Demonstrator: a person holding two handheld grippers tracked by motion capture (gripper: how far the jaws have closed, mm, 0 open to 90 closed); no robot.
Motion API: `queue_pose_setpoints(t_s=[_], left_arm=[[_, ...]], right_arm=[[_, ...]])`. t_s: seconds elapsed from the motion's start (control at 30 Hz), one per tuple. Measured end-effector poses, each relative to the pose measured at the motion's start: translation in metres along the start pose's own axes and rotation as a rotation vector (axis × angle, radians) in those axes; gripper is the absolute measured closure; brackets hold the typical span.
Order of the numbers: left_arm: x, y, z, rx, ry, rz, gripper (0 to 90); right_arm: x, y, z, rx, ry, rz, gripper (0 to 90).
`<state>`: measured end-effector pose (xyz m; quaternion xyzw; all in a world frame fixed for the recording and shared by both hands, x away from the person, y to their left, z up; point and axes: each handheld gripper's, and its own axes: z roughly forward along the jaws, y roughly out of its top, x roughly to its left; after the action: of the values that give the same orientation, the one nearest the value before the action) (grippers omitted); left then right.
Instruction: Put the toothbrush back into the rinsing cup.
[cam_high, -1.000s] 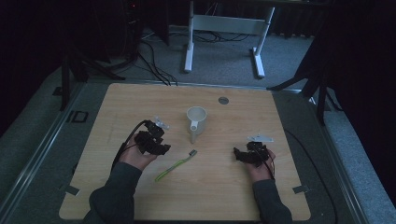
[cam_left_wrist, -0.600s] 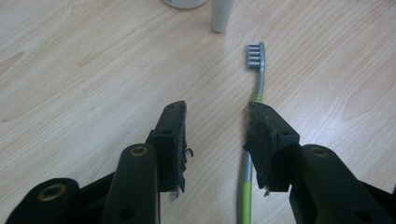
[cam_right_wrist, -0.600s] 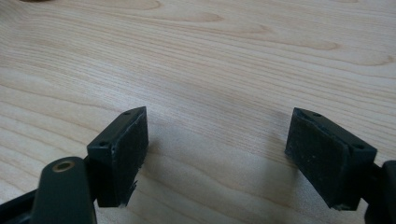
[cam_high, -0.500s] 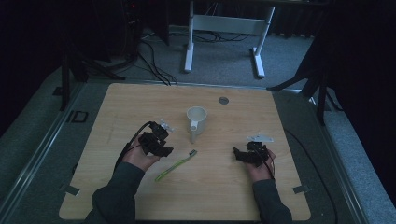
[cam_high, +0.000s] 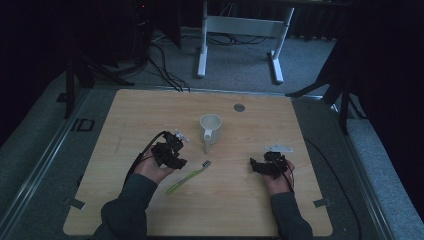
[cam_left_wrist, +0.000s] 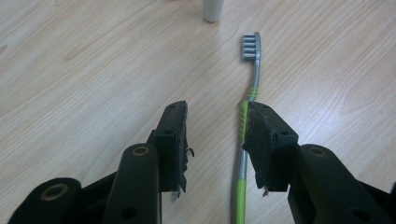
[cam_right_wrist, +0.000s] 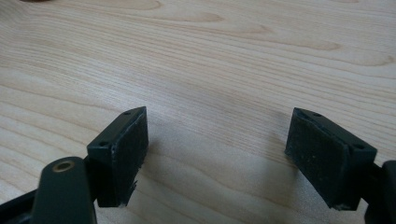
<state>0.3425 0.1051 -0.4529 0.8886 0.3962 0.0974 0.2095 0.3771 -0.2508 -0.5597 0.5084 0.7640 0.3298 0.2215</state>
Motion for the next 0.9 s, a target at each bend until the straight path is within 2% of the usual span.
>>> queue_pose_setpoints(t_s=[0.57, 0.9], left_arm=[[-0.006, 0.004, 0.008, 0.036, -0.016, 0.017, 60.5], [-0.009, 0.006, 0.014, 0.065, -0.040, 0.020, 61.0]], right_arm=[[0.000, 0.000, 0.000, 0.000, 0.000, 0.000, 20.7], [0.000, 0.000, 0.000, 0.000, 0.000, 0.000, 20.7]])
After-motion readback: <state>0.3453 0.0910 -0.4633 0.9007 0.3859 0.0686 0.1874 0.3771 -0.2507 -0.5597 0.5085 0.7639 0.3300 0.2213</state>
